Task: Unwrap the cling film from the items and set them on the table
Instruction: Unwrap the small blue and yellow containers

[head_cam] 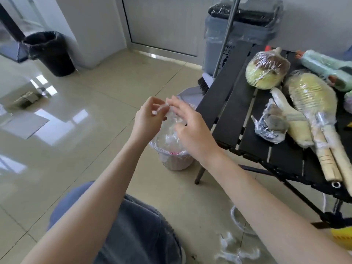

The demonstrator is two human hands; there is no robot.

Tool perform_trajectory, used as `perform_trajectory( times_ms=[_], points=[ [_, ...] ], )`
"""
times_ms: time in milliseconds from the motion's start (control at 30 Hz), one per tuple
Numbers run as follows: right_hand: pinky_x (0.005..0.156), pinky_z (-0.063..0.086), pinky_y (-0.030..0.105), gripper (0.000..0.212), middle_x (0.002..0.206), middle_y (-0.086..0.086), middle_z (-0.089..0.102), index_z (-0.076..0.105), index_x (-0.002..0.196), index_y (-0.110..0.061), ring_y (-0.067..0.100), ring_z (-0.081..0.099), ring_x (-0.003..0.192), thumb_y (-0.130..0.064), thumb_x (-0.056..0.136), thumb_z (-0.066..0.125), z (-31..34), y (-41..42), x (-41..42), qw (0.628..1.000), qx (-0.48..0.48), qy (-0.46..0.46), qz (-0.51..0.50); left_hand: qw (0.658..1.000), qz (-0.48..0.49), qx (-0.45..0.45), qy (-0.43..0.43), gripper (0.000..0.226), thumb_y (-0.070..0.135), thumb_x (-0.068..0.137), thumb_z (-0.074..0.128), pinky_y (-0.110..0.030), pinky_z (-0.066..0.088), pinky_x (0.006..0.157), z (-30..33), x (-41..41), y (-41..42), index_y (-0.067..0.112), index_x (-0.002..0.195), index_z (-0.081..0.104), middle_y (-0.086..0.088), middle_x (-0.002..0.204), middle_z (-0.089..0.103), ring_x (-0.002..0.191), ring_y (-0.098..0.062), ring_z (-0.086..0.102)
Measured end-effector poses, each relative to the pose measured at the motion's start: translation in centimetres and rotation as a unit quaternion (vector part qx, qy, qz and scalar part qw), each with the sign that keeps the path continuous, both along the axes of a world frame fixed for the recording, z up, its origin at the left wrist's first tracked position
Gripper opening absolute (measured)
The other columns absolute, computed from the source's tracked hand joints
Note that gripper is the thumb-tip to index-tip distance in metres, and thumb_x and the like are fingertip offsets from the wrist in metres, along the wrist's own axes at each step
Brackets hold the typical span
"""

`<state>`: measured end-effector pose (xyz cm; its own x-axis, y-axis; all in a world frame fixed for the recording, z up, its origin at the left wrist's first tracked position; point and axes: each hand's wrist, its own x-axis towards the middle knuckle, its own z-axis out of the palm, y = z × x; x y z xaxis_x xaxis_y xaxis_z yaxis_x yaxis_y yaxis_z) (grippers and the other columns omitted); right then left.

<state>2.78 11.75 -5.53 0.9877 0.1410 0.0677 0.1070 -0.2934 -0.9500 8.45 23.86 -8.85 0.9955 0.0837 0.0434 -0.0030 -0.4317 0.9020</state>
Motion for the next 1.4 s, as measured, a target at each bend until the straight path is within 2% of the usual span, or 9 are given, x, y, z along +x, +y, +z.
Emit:
perform_trajectory(
  times_ms=[100,233,333,533,667,800,1000,1200,1400],
  points=[
    [0.099,0.023,-0.002,0.065,0.152,-0.003,0.036,0.042,0.143,-0.011,-0.001,0.030,0.135,0.016,0.084,0.033,-2.7,0.4,0.0,0.999,-0.048,-0.021,0.007,0.993,-0.044,0.019,0.111,0.031,0.030,0.099,0.047,-0.034,0.047,0.097,-3.5,1.8,0.3,0.012,0.124,0.051,-0.006,0.124,0.061,0.095,-0.013,0.066],
    [0.105,0.021,0.002,0.063,0.143,0.004,0.049,0.049,0.136,-0.006,0.004,0.036,0.133,0.018,0.080,0.036,-4.6,0.8,-0.4,0.991,-0.082,-0.099,0.034,0.960,-0.153,0.083,0.220,0.045,0.013,0.103,0.037,-0.024,0.027,0.108,-6.6,2.3,0.8,0.003,0.146,0.029,-0.013,0.151,0.034,0.139,-0.026,0.034],
    [0.099,0.025,0.001,0.058,0.137,0.005,0.054,0.054,0.131,-0.006,0.009,0.043,0.125,0.016,0.080,0.037,-6.5,0.8,-0.3,0.989,-0.106,-0.085,0.054,0.942,-0.178,0.227,0.173,0.039,-0.005,0.094,0.041,-0.028,0.033,0.096,-9.4,2.0,1.1,-0.007,0.134,0.043,-0.023,0.140,0.044,0.133,-0.037,0.039],
    [0.097,0.033,0.024,0.050,0.135,0.004,0.052,0.053,0.132,-0.010,0.022,0.045,0.125,0.006,0.087,0.038,-11.8,-2.6,1.1,0.957,-0.281,0.034,0.054,0.813,-0.273,0.511,0.055,0.039,0.021,0.092,0.056,-0.033,0.032,0.099,-15.4,0.2,0.9,0.021,0.131,0.051,0.000,0.132,0.052,0.123,-0.022,0.047],
    [0.102,0.031,0.028,0.049,0.138,0.003,0.049,0.051,0.133,-0.011,0.021,0.040,0.128,0.004,0.088,0.038,-13.5,-5.4,0.3,0.937,-0.341,0.053,0.060,0.769,-0.275,0.572,-0.079,0.013,0.011,0.082,0.069,-0.028,0.037,0.066,-14.9,-0.2,-1.2,0.015,0.094,0.067,-0.002,0.095,0.065,0.091,-0.020,0.064],
    [0.105,0.033,0.033,0.056,0.138,-0.001,0.048,0.048,0.136,-0.019,0.019,0.034,0.131,0.005,0.086,0.038,-13.8,-6.7,-1.2,0.915,-0.375,0.087,0.122,0.709,-0.389,0.589,0.014,0.018,0.009,0.095,0.047,-0.027,0.042,0.068,-14.0,-2.5,-2.9,0.017,0.105,0.060,-0.002,0.105,0.061,0.092,-0.020,0.059],
    [0.094,0.038,0.037,0.045,0.117,0.001,0.050,0.055,0.125,-0.018,0.025,0.041,0.114,-0.001,0.085,0.042,-14.9,-7.0,-5.0,0.886,-0.420,0.089,0.177,0.736,-0.455,0.497,0.069,0.008,0.023,0.080,0.059,-0.033,0.050,0.063,-13.2,-6.6,-2.8,0.014,0.082,0.059,-0.001,0.080,0.064,0.069,-0.020,0.058],
    [0.080,0.043,0.033,0.015,0.108,0.007,0.043,0.052,0.104,-0.011,0.033,0.056,0.093,-0.023,0.095,0.049,-15.9,-9.0,-8.9,0.921,-0.346,0.181,0.007,0.814,-0.453,0.354,0.078,0.003,0.016,0.079,0.056,-0.030,0.045,0.060,-14.1,-13.7,-6.8,0.016,0.078,0.053,-0.004,0.077,0.061,0.068,-0.020,0.054],
    [0.075,0.048,0.039,0.038,0.116,0.011,0.040,0.036,0.112,-0.014,0.033,0.056,0.085,-0.007,0.085,0.062,-16.6,-14.3,-12.2,0.895,-0.374,0.240,-0.041,0.827,-0.497,0.251,0.081,0.019,0.026,0.091,0.060,-0.034,0.052,0.074,-14.9,-17.8,-12.9,0.009,0.098,0.066,-0.005,0.094,0.069,0.081,-0.021,0.063]
  ],
)
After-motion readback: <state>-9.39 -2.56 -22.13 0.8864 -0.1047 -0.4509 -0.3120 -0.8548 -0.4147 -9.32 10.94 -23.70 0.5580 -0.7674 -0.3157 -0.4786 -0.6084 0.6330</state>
